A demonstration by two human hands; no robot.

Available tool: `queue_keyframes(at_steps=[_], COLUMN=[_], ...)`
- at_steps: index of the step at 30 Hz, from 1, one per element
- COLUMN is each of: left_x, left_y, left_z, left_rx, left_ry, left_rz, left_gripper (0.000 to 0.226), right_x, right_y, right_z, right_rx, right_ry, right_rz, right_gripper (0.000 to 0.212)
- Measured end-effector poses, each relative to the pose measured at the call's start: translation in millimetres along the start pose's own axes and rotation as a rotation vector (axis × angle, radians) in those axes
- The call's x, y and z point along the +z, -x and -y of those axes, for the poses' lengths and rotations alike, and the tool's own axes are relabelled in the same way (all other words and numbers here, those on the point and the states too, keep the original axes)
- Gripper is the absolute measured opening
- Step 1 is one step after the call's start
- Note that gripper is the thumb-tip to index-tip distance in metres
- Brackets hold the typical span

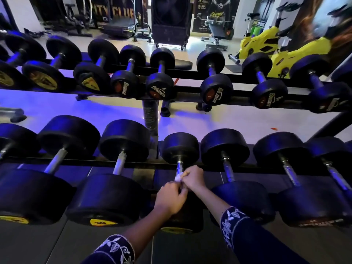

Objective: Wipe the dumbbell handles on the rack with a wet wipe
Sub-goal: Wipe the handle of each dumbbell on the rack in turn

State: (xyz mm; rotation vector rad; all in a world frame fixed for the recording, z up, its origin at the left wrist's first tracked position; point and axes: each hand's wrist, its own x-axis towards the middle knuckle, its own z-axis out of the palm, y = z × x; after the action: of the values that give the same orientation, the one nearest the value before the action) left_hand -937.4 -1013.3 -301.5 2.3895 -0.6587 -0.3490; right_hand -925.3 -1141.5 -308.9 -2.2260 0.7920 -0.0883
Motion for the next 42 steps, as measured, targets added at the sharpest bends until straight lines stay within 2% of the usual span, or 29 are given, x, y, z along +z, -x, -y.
queue_keyframes(at_steps=[5,9,14,22,27,29,30,33,36,38,40,42], left_x=[-3.0,-1.5,2.5,3.1,0.1,-0.6,-0.1,2.0,3.8,7.2,14.7,20.4], left_y=[0.1,0.0,-3.6,-5.3,-2.8,-3.4,-3.3,-0.2,2.4,6.9,14.5,21.0], left_z=[2.1,2.3,3.8,4.9,4.5,3.2,1.7,-1.9,-3.2,-7.0,-11.6,-13.9], left_rx=[-0.082,-0.163,-0.237,-0.195,-0.194,-0.195,-0.204,-0.265,-0.355,-0.400,-0.386,-0.312], left_ry=[0.099,0.080,0.064,0.074,0.099,0.088,0.076,0.042,0.029,-0.009,-0.083,-0.143], left_rz=[-0.032,-0.075,-0.106,-0.120,-0.126,-0.134,-0.139,-0.160,-0.177,-0.157,-0.131,-0.141], left_gripper=[0.027,0.031,0.036,0.033,0.027,0.026,0.027,0.029,0.031,0.035,0.038,0.037], right_x=[1.0,4.4,10.4,7.0,14.0,13.9,12.6,6.5,1.2,0.7,5.9,6.5], right_y=[-26.4,-20.5,14.8,-37.1,3.1,5.2,-0.9,-25.0,-38.3,-31.7,-14.1,8.6], right_z=[30.4,21.4,-8.1,17.0,-4.7,-7.2,-4.6,11.4,18.3,11.9,0.1,-7.7], right_rx=[0.026,0.018,0.039,0.110,0.088,0.068,0.078,0.098,0.147,0.159,0.134,0.137], right_ry=[0.014,-0.006,-0.033,-0.049,0.010,0.041,0.031,-0.093,-0.165,-0.110,0.057,0.057], right_rz=[-0.130,-0.132,-0.086,-0.164,-0.049,-0.027,-0.043,-0.097,-0.076,-0.012,0.093,0.201], right_gripper=[0.022,0.021,0.009,0.019,0.011,0.017,0.023,0.018,0.023,0.026,0.027,0.015])
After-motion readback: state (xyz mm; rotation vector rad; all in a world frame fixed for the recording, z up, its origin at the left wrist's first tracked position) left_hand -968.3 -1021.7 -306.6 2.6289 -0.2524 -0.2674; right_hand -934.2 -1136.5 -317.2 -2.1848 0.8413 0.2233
